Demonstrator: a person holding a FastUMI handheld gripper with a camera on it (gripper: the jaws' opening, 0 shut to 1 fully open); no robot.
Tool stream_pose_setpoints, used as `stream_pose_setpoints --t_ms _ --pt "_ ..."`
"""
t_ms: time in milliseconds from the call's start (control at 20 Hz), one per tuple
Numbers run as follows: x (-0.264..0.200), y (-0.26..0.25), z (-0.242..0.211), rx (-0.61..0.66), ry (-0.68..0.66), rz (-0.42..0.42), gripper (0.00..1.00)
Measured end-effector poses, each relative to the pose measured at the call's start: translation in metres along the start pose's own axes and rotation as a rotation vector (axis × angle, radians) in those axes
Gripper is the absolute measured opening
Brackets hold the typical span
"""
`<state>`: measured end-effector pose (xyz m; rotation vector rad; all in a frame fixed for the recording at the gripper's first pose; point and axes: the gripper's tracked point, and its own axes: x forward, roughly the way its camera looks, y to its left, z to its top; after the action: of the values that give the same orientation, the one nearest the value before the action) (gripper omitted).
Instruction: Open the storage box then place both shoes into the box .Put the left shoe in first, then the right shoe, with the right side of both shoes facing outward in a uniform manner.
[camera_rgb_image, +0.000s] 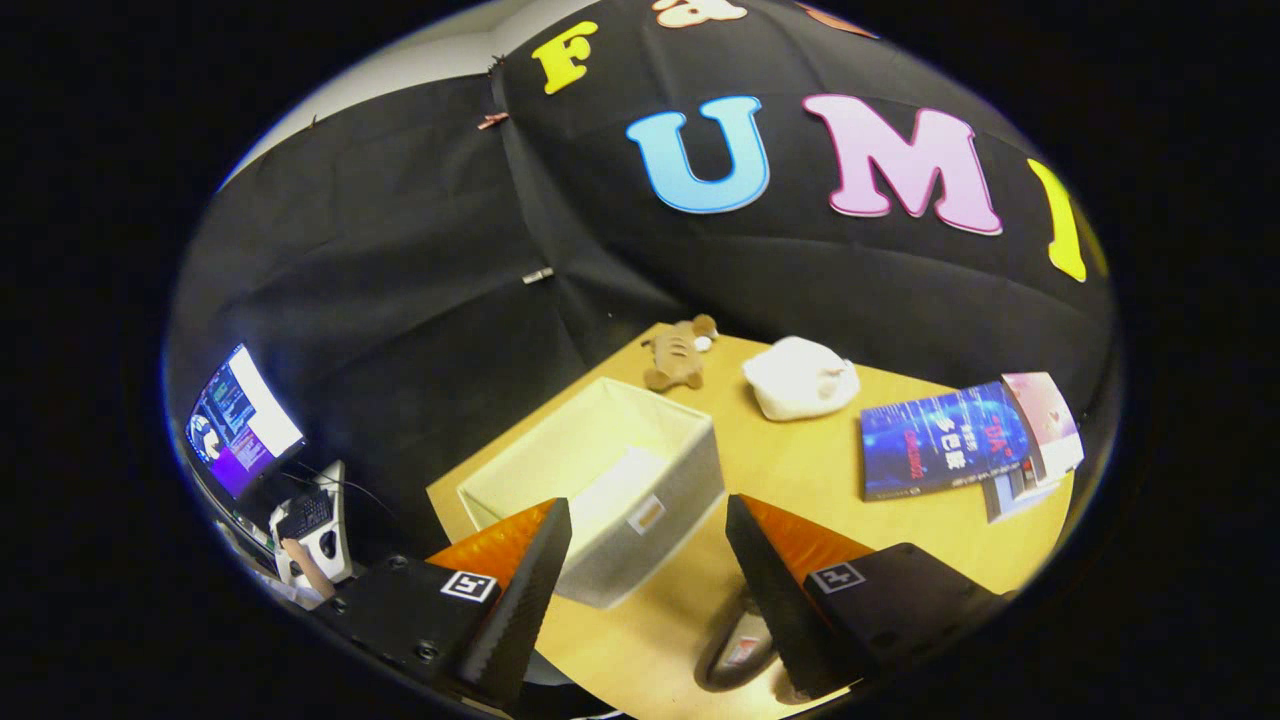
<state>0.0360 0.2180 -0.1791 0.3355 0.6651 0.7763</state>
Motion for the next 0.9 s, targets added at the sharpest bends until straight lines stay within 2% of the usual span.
stream_pose_setpoints --t_ms 250,450,600,900 --pt "-0.017 -0.046 -0.074 -0.032 0.103 -0.150 0.94" --pt "-0.010 -0.084 -0.125 -0.003 0.173 -0.246 0.89" --pt "0.009 -0.106 -0.148 0.007 0.219 -0.296 0.75" --pt "0.044 -0.136 -0.174 -0.009 0.280 -0.369 0.71"
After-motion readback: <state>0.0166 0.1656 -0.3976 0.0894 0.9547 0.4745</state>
